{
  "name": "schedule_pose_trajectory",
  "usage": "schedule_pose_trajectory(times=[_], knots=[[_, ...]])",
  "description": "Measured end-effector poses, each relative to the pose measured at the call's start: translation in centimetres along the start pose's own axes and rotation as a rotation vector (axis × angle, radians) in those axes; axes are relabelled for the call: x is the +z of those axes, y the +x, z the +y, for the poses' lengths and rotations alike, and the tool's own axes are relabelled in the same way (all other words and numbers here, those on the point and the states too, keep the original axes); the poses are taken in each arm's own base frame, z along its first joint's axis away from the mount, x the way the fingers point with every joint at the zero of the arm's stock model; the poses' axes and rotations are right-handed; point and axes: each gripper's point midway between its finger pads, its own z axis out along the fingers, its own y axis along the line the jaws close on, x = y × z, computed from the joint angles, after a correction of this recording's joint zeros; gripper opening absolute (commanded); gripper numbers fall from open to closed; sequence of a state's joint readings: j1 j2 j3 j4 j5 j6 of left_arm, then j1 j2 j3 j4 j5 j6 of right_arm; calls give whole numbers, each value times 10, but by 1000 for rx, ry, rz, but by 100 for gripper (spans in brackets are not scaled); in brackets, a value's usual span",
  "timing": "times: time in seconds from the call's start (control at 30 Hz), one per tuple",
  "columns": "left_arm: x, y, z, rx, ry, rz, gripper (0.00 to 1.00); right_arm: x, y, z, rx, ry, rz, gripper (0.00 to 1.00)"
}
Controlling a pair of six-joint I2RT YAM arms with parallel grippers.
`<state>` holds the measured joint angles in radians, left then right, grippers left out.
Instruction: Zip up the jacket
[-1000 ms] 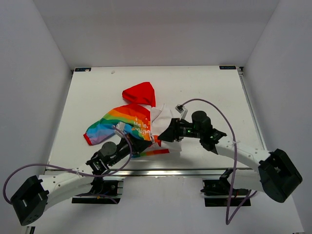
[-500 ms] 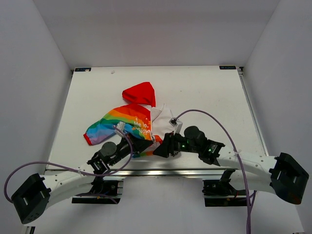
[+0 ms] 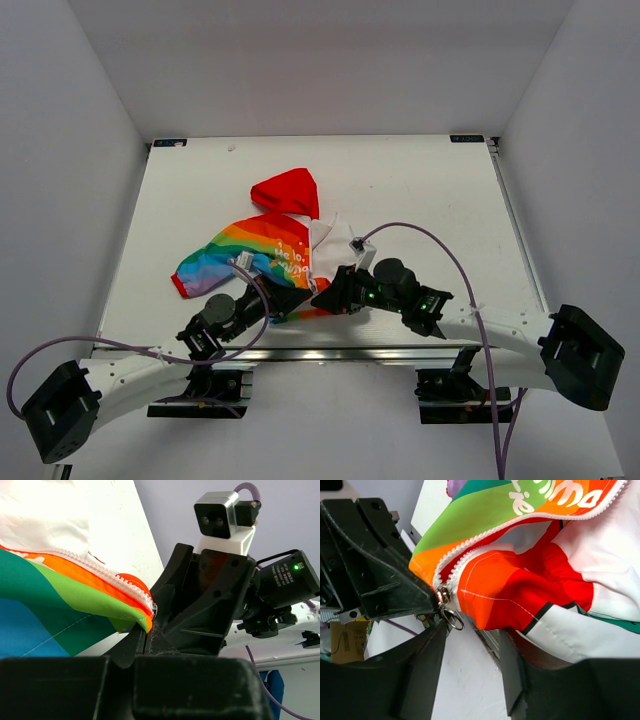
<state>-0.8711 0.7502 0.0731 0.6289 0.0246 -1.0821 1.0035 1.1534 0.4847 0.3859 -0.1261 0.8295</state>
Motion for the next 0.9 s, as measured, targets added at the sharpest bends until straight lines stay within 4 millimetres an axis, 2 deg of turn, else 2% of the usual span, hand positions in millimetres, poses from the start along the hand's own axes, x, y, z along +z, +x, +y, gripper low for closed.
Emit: schedule_pose_trajectory(times=[0.33, 0.43, 0.6, 0.73, 0.9], knots=[[0, -3, -3, -3, 11, -12, 0, 7, -9, 6, -4, -17, -24, 43], [-1, -3, -4, -4, 14, -14, 0, 7, -10, 10, -6, -32, -23, 32], [-1, -4, -3, -7, 14, -19, 0, 7, -11, 13, -9, -42, -27, 20], [-2, -3, 1, -7, 3, -21, 0, 7, -13, 16, -8, -55, -31, 4], [-2, -3, 1, -6, 2, -21, 0, 7, -11, 19, -10, -70, -25, 0]])
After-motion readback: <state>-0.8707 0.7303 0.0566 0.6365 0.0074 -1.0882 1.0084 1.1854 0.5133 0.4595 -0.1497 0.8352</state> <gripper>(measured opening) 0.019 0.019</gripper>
